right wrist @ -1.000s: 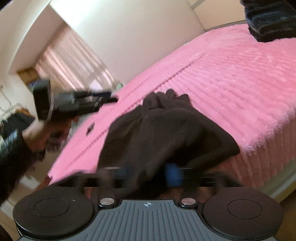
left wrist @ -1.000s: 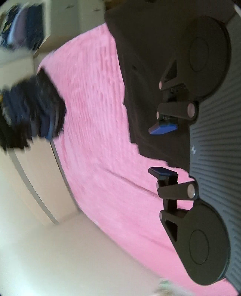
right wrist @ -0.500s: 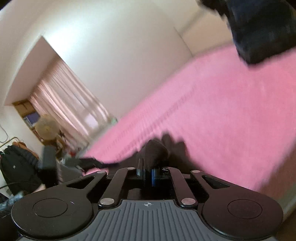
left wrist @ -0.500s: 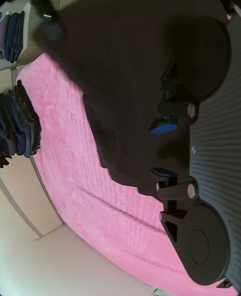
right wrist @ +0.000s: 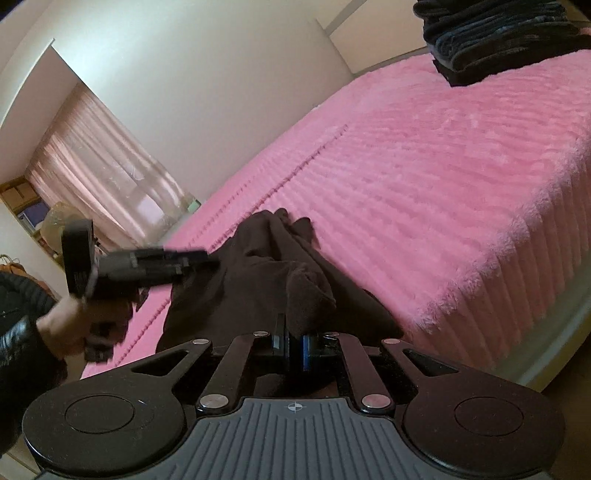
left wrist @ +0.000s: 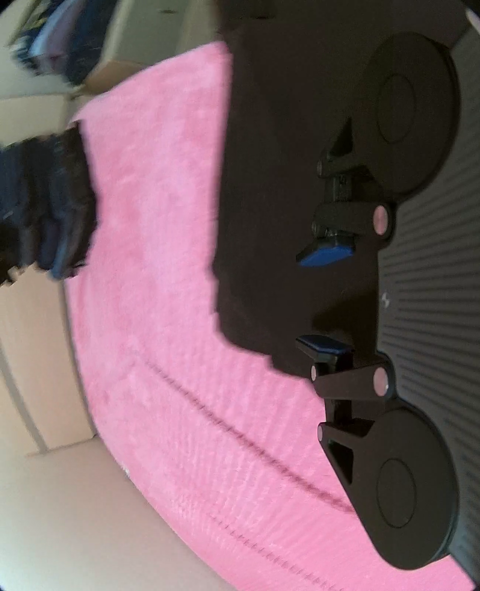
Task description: Fold clothes
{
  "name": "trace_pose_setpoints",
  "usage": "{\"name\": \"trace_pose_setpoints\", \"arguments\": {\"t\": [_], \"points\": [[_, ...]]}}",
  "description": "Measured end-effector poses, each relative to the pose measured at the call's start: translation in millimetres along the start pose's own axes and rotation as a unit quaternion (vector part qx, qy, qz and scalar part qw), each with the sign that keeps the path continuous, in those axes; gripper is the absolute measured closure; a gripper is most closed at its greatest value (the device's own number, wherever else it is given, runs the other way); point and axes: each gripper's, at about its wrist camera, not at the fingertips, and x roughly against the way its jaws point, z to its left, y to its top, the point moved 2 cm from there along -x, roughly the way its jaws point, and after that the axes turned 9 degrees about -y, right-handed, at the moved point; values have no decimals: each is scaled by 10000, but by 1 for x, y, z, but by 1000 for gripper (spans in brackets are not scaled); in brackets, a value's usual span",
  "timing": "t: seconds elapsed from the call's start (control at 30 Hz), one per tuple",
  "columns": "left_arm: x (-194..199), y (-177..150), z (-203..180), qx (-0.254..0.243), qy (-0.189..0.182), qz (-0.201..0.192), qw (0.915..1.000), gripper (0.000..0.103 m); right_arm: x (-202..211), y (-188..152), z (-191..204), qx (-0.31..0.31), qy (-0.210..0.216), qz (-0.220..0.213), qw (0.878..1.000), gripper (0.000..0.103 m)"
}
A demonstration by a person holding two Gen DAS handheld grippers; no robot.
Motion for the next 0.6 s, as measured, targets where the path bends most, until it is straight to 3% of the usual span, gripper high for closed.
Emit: {"name": "trace_pose_setpoints", "arguments": {"t": [0.13,0.3,0.4,0.47,0.53,0.6], "points": [[-10,25,26,345,-260,-160,9989,66,-1,-3,2,181,-11,12,9998,98],[-56,47,65,953,-923,209,9909,66,-6,-3,6,484,-79,34,9988,98],[-80,48,76,1094,-1076,398,9874,69,-9,-4,5,495,-82,65,9987,98],[-88,48,78,1110,-1220,352,9857,90,-9,-4,4,476,-75,59,9988,98],[-78,51,78,958,-1166,-33,9885,102,-2,0,5,365,-48,-141,9992,98],[-67,56,84,1080,-1211,-481,9856,102,6,4,7,320,-24,-381,9988,98]]}}
